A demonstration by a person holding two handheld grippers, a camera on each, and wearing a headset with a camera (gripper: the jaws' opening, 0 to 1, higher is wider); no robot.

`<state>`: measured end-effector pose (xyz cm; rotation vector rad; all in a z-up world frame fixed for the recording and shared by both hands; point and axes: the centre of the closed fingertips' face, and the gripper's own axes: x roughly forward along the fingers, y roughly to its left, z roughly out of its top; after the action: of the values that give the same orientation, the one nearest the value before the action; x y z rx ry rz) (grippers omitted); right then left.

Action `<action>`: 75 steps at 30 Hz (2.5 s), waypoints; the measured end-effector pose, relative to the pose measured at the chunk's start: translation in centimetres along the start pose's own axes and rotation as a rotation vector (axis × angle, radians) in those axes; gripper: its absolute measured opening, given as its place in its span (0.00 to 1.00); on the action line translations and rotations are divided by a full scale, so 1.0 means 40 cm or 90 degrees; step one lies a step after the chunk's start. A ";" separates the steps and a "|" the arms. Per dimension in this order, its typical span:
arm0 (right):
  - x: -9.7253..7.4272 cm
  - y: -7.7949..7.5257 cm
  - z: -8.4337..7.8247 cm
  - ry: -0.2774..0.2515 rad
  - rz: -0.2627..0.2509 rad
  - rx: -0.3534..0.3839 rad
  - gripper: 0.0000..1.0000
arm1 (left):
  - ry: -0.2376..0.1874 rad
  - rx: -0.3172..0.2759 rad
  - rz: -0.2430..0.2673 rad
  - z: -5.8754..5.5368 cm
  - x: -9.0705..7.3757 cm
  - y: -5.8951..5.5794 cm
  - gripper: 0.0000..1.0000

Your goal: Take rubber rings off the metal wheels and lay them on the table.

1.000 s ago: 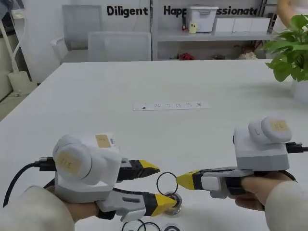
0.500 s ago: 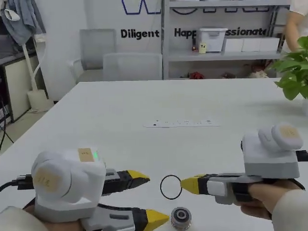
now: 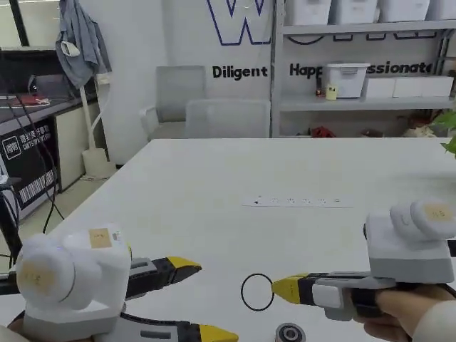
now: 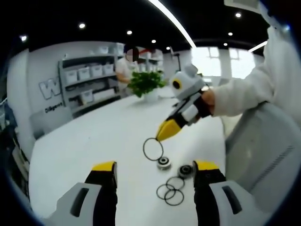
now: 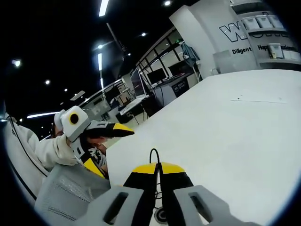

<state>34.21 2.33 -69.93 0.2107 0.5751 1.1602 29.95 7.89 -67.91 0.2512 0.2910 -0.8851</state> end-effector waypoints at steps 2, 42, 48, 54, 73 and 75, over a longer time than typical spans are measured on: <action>0.004 0.007 -0.003 0.003 0.006 -0.001 0.00 | -0.002 -0.006 0.009 -0.001 -0.016 0.004 0.73; 0.077 0.078 -0.155 0.134 0.066 -0.028 0.00 | 0.025 -0.103 0.099 -0.111 -0.236 -0.028 0.88; 0.087 0.070 -0.190 0.155 0.054 -0.034 0.00 | 0.031 -0.106 0.098 -0.119 -0.235 -0.038 0.87; 0.102 0.053 -0.220 0.164 0.018 -0.045 0.00 | 0.038 -0.109 0.093 -0.129 -0.234 -0.045 0.87; 0.117 0.022 -0.276 0.201 -0.019 -0.093 0.00 | 0.046 -0.111 0.089 -0.141 -0.240 -0.053 0.86; 0.118 0.020 -0.281 0.205 -0.021 -0.097 0.00 | 0.053 -0.110 0.087 -0.147 -0.240 -0.054 0.86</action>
<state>28.93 5.42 -80.48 -0.1191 0.7658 1.2094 21.64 15.46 -70.22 0.1458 0.4214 -0.7117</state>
